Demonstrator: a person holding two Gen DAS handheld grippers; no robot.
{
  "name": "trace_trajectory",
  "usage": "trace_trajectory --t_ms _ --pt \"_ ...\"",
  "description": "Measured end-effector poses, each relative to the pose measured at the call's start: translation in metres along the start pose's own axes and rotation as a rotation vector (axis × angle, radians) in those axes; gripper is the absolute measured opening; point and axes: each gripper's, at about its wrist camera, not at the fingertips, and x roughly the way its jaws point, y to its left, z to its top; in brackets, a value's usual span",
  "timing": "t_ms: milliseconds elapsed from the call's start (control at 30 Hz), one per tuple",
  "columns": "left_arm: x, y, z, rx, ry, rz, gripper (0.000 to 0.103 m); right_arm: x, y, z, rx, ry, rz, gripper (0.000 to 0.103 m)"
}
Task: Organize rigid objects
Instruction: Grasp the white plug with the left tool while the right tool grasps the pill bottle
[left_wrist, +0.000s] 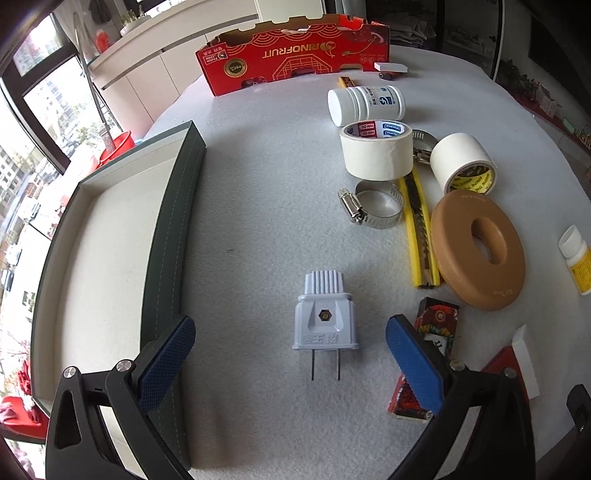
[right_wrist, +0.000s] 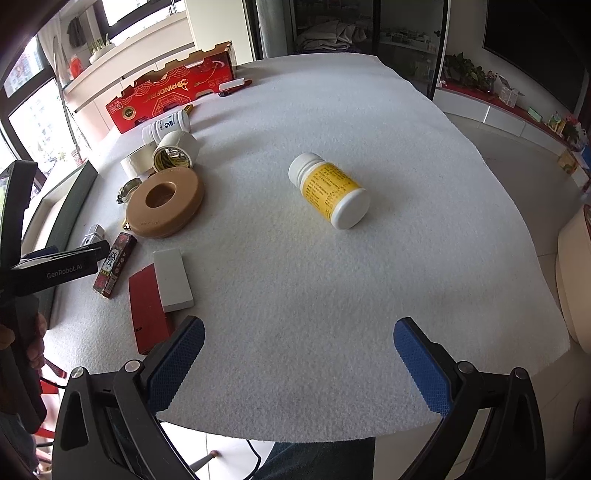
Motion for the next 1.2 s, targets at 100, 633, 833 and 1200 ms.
trace_trajectory --t_ms 100,633,833,1200 --pt "-0.001 -0.009 0.0 -0.013 -0.004 -0.001 0.103 0.003 -0.004 0.014 -0.015 -0.013 -0.026 0.103" --pt "0.004 0.001 -0.005 -0.116 -0.024 -0.091 0.103 0.075 0.0 0.079 -0.134 0.115 -0.026 0.103" --pt "0.006 0.003 -0.004 -0.113 -0.013 -0.105 0.103 0.076 -0.002 0.08 -0.15 0.109 -0.018 0.103" --pt "0.003 0.002 -0.008 -0.089 -0.064 -0.108 0.103 0.073 -0.002 0.075 -0.169 0.05 -0.01 0.103"
